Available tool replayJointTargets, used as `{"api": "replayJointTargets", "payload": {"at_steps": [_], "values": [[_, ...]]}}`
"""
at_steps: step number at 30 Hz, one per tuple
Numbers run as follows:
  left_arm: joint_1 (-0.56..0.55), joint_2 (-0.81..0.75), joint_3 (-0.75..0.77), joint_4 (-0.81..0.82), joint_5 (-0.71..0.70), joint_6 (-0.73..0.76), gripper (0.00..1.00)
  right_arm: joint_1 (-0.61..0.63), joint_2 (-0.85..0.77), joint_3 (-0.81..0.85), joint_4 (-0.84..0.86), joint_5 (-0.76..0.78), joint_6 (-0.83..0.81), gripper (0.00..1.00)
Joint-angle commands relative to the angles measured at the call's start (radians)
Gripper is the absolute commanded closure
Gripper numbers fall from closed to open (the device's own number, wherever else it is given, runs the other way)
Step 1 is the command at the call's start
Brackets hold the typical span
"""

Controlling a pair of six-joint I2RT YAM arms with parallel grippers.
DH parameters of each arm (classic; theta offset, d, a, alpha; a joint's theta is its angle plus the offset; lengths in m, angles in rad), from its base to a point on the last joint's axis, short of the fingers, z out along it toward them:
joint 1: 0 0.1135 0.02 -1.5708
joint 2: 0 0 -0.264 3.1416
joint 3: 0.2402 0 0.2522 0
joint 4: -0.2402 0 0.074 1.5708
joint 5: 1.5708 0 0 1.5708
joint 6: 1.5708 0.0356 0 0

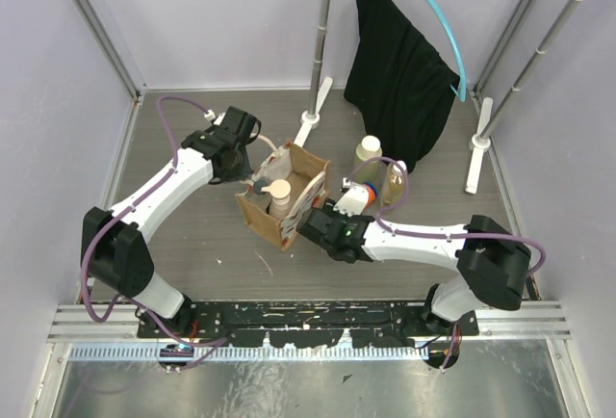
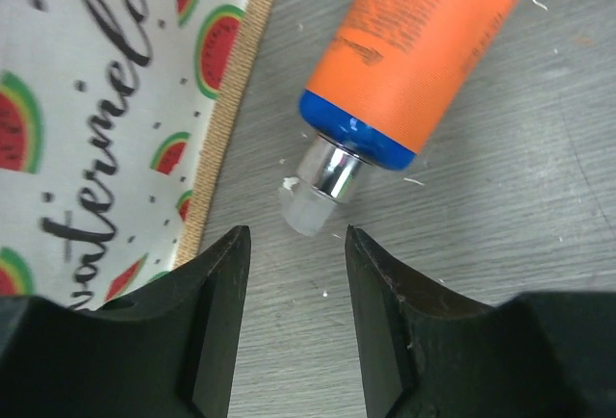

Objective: Take the personal care products out of the canvas bag

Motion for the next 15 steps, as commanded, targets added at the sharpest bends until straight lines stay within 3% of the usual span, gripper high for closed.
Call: {"api": "replayJointTargets", "payload": {"at_steps": [1, 15], "values": [[-0.001, -0.012, -0.028, -0.037, 0.012, 0.002, 0.99, -0.001, -0.002, -0.039, 0.037, -0.001, 0.111, 0.5], [-0.002, -0.015, -0.035, -0.037, 0.004, 0.017, 0.99, -0.029, 0.073, -0.067, 0.114, 0.021, 0.14, 0.54]]}}
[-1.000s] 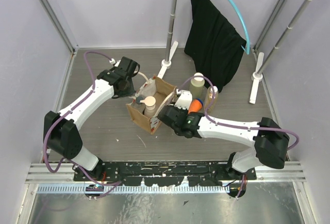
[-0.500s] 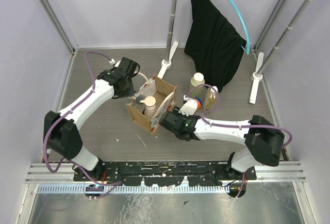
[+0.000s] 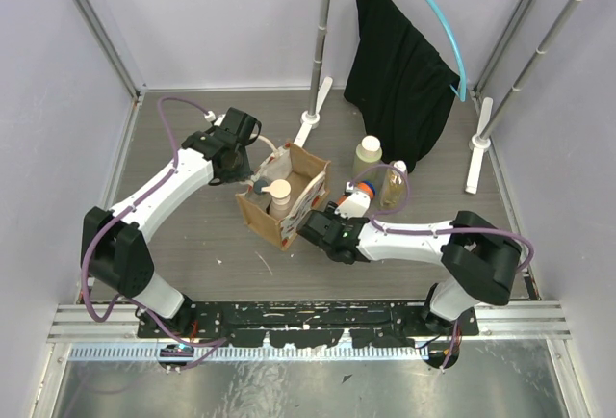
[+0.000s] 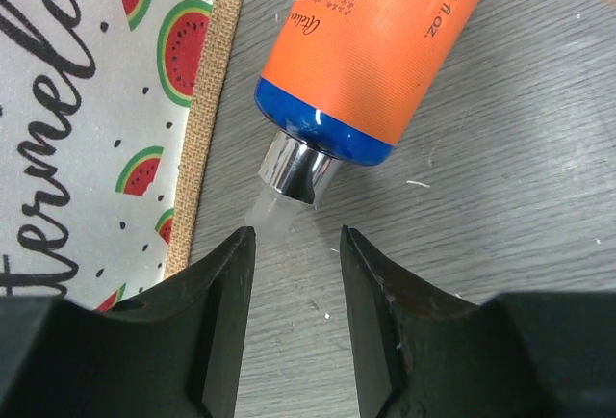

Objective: Take the personal care products out of the canvas bag

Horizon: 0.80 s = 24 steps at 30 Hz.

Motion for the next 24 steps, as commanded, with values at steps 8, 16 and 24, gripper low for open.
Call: {"api": "replayJointTargets", "payload": {"at_steps": [8, 16, 24], "values": [[-0.001, -0.018, -0.027, -0.038, 0.001, 0.019, 0.99, -0.008, 0.052, -0.029, 0.068, 0.078, 0.082, 0.55], [-0.001, -0.018, -0.027, -0.041, -0.007, 0.028, 0.99, -0.009, 0.08, -0.036, 0.076, 0.091, 0.135, 0.68], [-0.001, -0.018, -0.031, -0.045, -0.02, 0.033, 0.99, 0.002, -0.022, -0.022, 0.014, 0.118, 0.1, 1.0]]}}
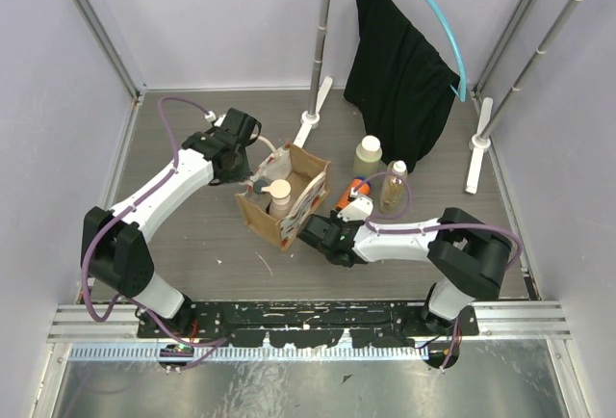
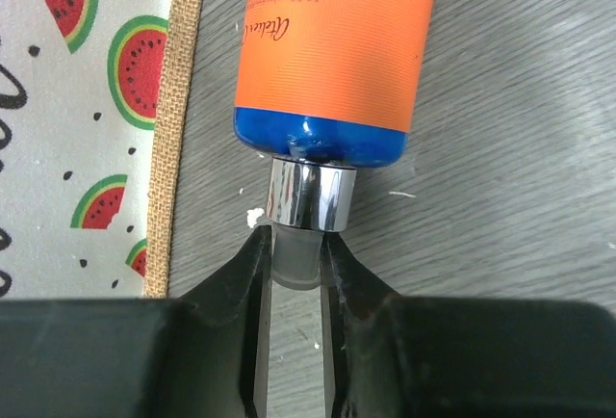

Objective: Take the personal care products out of the canvas bag

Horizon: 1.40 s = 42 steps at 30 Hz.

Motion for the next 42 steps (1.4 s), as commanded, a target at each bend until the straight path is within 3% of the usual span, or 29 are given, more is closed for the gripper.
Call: {"api": "replayJointTargets", "payload": {"at_steps": [1, 8, 17, 23, 42], "values": [[-0.001, -0.019, -0.028, -0.044, -0.011, 0.02, 0.99, 0.009, -0.111, 0.021, -0.076, 0.087, -0.021, 1.0], [-0.002, -0.001, -0.02, -0.038, -0.004, 0.02, 0.99, 0.03, -0.25, 0.11, -0.237, 0.155, -0.096, 1.0], [-0.001, 0.027, -0.003, -0.033, 0.007, 0.019, 0.99, 0.016, -0.366, 0.195, -0.272, 0.289, -0.25, 0.99], [-0.002, 0.024, 0.002, -0.039, 0.004, 0.018, 1.0, -0.074, -0.356, 0.243, -0.246, 0.233, -0.352, 1.0], [-0.001, 0.014, -0.012, -0.038, 0.018, 0.008, 1.0, -0.085, -0.388, 0.294, -0.28, -0.013, -0.405, 0.99]]}}
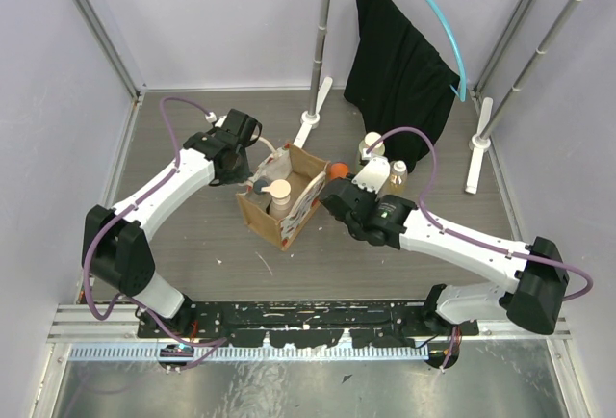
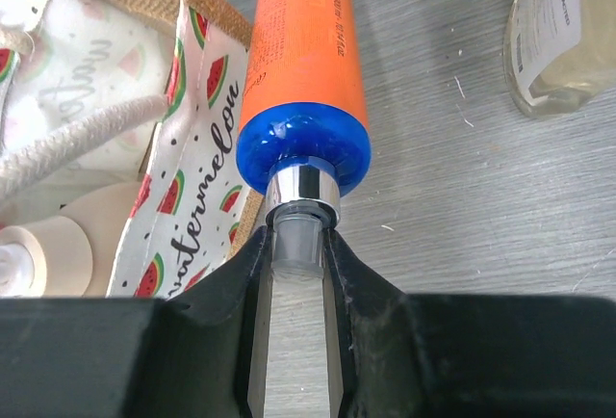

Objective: Take the personal care products out of the canvas bag

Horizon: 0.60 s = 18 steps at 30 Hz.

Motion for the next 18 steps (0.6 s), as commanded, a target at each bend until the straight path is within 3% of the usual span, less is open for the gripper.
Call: {"api": "replayJointTargets", "payload": {"at_steps": [1, 9, 14, 18], "values": [[-0.002, 0.005, -0.008, -0.038, 0.025, 0.003, 1.0, -0.001, -0.03, 0.078, 0.022, 0.009, -0.006, 0.99], [-0.001, -0.011, -0.023, -0.038, 0.02, 0.002, 1.0, -0.006, -0.04, 0.045, 0.016, 0.021, -0.001, 0.91], [-0.001, -0.011, -0.017, -0.039, 0.021, 0.002, 1.0, -0.018, -0.054, 0.032, 0.016, 0.02, -0.01, 0.77], [-0.003, -0.01, -0.017, -0.038, 0.025, 0.0, 1.0, -0.027, -0.066, 0.024, 0.016, 0.017, -0.02, 0.77]]}}
